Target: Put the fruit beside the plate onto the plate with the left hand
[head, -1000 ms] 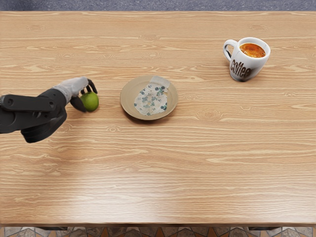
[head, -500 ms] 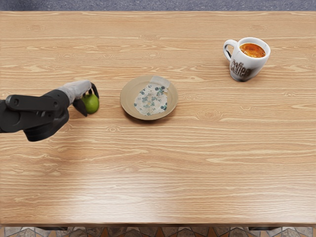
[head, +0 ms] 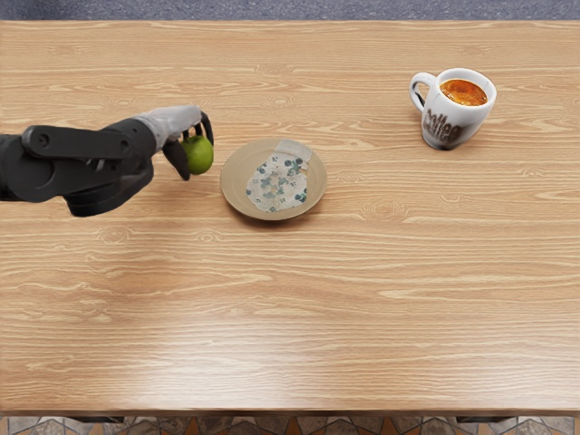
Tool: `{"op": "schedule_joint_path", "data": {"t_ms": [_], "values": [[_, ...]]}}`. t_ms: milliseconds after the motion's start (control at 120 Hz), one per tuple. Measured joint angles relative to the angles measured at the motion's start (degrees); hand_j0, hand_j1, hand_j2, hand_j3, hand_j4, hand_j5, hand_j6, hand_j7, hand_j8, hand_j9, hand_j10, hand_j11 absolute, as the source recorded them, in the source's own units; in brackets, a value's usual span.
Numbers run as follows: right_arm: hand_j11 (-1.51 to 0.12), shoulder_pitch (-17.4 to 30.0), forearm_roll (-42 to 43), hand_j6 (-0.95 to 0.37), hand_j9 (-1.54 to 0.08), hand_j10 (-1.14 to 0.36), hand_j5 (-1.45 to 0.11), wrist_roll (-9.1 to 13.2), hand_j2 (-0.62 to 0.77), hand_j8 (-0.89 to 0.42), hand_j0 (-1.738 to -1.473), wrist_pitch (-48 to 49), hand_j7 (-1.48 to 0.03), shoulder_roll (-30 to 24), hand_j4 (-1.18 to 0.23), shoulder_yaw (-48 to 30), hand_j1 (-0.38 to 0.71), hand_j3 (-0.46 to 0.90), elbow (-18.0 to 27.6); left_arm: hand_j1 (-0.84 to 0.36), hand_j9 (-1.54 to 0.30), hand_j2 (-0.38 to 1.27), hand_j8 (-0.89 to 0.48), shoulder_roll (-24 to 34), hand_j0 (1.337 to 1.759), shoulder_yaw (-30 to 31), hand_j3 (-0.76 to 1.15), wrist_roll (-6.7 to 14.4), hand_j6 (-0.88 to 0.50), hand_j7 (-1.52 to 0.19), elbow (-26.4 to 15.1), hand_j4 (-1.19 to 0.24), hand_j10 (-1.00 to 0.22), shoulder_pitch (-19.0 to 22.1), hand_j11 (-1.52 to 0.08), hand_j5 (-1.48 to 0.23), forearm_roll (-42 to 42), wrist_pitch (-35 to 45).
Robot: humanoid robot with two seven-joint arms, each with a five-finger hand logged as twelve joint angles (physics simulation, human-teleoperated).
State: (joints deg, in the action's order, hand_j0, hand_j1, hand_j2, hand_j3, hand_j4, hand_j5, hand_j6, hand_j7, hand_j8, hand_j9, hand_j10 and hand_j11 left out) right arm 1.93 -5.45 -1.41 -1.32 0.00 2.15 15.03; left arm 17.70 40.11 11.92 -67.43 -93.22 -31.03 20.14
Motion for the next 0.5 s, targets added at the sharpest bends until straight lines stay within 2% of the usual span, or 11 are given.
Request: {"op": "schedule_joint_path", "data": {"t_ms": [67,83,233,500], "values": [[-0.04,0.00,0.00,-0.03,-0.04,-0.03,-0.04,0.00,-0.01,-0.03,-1.658,0.00,-0.04,0.00,-0.03,0.01,-0.31,0.00,0.00,-0.23,-0.93,0.33,-0.49,-1.96,1.653,-0.10,0.00,0.02,-0.35,-0.92,0.04,-0.50,-0.66,-1.63,-0.93,-0.89,0.24,-0.22],[-0.04,0.00,0.00,-0.03,-0.04,-0.03,-0.04,0.00,-0.01,-0.03,-1.658,0.00,-0.04,0.00,-0.03,0.01,-0.31,0.00,0.00,-0.21,-0.93,0.24,-0.49,-2.60,1.652,-0.14,0.00,0.02,-0.36,-0.92,0.05,-0.50,-0.66,-2.15,-0.93,-0.89,0.28,-0.27],[-0.04,0.00,0.00,-0.03,-0.04,-0.03,-0.04,0.00,-0.01,-0.03,-1.658,0.00,-0.04,0.00,-0.03,0.01,-0.31,0.00,0.00,-0.20,-0.93,0.27,-0.52,-7.16,1.653,-0.37,0.00,0.50,-0.39,-0.91,0.01,-0.53,-0.67,-5.25,-0.93,-0.89,1.23,-0.60],[-0.04,0.00,0.00,-0.03,-0.04,-0.03,-0.04,0.00,-0.01,-0.03,-1.658,0.00,-0.04,0.00,-0.03,0.01,-0.31,0.00,0.00,-0.18,-0.93,0.26,-0.54,-12.25,1.653,-0.79,0.00,0.70,-0.41,-0.92,-0.24,-0.53,-0.66,-4.85,-0.93,-0.90,4.85,-2.46]]}}
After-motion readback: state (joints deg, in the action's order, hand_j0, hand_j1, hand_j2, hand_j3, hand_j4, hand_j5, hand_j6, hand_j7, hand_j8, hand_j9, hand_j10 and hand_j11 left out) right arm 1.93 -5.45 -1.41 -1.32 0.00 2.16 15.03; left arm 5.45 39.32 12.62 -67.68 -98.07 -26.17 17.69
